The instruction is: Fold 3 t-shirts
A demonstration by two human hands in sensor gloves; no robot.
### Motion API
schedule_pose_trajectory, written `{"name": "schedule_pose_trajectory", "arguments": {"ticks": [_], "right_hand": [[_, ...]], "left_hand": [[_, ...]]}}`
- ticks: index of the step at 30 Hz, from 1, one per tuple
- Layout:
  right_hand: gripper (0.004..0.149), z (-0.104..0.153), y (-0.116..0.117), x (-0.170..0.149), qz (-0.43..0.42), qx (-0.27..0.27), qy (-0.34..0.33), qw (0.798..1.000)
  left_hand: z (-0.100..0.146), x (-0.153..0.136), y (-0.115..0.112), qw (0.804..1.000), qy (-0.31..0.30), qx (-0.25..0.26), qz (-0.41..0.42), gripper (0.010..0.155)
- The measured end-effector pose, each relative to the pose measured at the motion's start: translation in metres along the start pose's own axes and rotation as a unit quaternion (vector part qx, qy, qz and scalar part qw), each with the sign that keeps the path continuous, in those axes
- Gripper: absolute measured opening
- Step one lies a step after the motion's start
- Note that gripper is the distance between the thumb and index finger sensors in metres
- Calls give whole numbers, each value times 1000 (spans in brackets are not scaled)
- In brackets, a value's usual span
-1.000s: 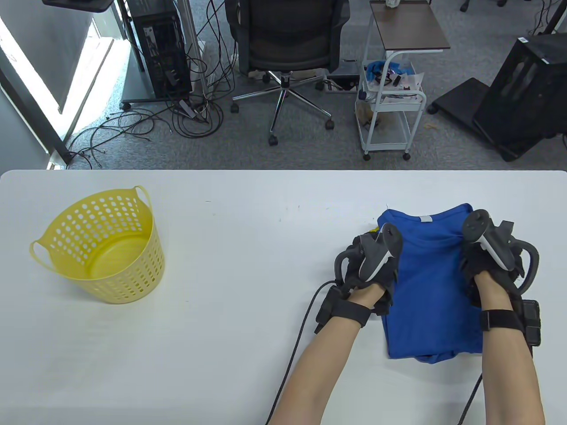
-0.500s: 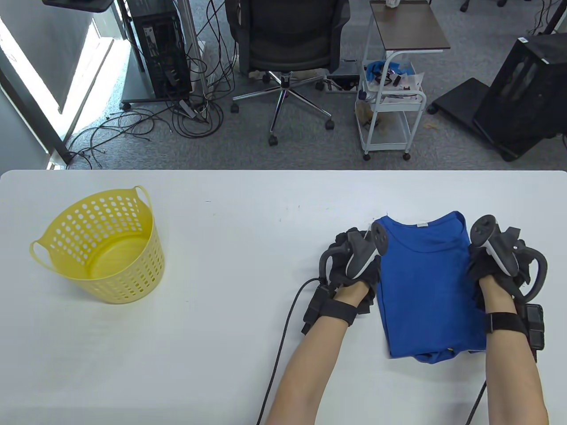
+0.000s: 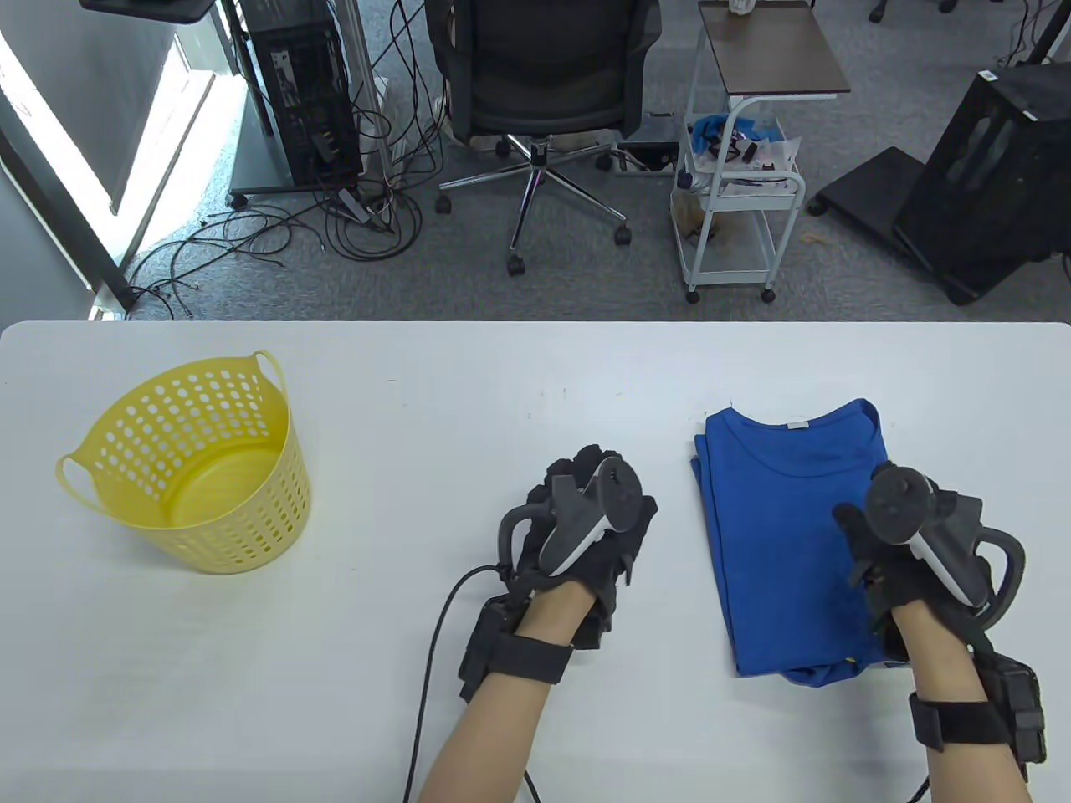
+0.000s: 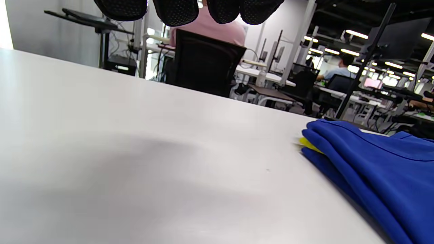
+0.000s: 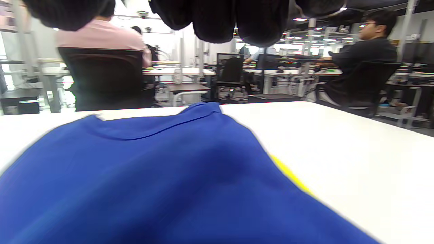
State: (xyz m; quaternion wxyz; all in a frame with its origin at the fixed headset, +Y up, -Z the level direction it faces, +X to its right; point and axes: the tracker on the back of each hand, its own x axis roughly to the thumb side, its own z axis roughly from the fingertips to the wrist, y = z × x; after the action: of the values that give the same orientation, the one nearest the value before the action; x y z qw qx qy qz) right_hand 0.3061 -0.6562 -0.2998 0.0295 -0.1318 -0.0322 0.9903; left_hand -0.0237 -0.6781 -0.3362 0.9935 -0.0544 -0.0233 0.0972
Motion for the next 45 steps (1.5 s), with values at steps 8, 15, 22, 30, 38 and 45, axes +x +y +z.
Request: {"name": "schedule_pose_trajectory", "arguments": {"ticks": [8,15,22,30,38,45], "right_hand": [[77,47,21,47,-3,25,-115,993],[83,54,52,77,-16,40,-183,982],[86,57,72,81,-5,21,-206,978],[86,59,74,73,-7,44,-209,977],[84,61,68,64,-39,32,-214,975],[84,65,66,65,-45,24,-225,973]], "left_hand": [[36,-94,16,999,2,9,-31,83],[49,-150,-7,997,-8,-70,-30,86],[54,-181,-29,998,-7,-42,-52,90],[63,-207,-35,996,28,-63,-53,90],[63,-207,-35,996,33,-62,-51,89],[61,-207,-38,995,34,-74,-53,89]]}}
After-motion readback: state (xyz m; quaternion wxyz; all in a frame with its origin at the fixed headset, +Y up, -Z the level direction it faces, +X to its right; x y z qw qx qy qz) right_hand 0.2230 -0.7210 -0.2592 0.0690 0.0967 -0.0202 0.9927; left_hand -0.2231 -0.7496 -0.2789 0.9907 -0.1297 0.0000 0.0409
